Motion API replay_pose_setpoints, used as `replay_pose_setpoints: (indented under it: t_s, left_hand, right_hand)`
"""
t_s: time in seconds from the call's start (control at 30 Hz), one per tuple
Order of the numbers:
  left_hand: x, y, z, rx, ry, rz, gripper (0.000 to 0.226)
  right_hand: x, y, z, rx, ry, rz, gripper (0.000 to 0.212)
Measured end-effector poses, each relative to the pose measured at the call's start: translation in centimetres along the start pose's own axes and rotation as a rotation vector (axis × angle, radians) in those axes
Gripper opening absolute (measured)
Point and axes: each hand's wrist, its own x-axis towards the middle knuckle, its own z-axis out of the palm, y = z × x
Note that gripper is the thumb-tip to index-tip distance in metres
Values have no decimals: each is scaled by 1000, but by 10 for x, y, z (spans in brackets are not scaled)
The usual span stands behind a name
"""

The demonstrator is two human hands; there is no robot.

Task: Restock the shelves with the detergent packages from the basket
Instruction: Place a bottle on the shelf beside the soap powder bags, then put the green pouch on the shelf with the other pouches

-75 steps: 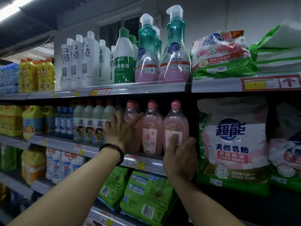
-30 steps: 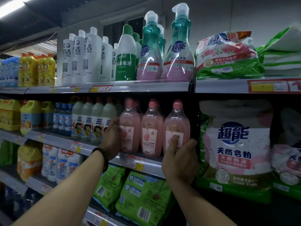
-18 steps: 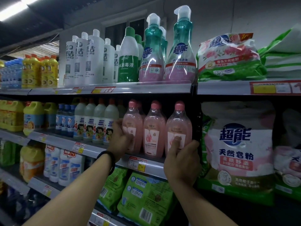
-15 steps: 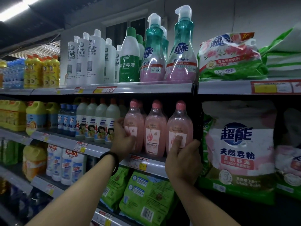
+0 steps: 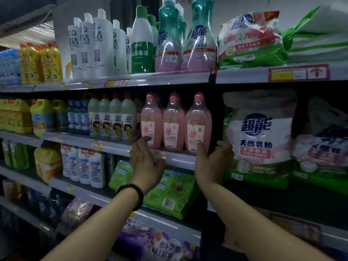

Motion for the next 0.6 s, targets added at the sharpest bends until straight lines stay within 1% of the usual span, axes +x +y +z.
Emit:
replay_pose_setpoints:
  t_s: [0.03,0.1,0.17,0.23,0.33,0.4,0.47,0.53,0.6]
  left_hand:
    - [-14,-4,4,3,-18,12,70]
    - [-41,-15,14,23,-108,6,68]
    - [-67,-27,25,44,-258,-36,71]
    - [-91,-45,38,97,-390,-42,75]
    - [-113,-75,56,231,-527,-7,88]
    - [-122,-88,65,238,-601,-32,94]
    - [-129,-96,73,209,-630,-35,96]
    - [-136,-102,81,183,-651,-41,101]
    - [-139,-107,86,171,-637,-41,104]
  right_hand:
    - [-17,7,-9,-6,-25,-37,45]
    - [-59,32,-22,-36,-159,-32,32]
    - [-101,65,-28,-95,-306,40,25]
    - [-132,95,-30,-141,-402,132,19]
    - [-143,119,-21,-152,-432,275,28]
    - [-133,131,-8,-184,-413,351,29]
    - [-120,140,9,-222,-413,419,29]
    - [-111,144,24,-259,-432,469,40]
    - [-105,144,36,-280,-459,500,46]
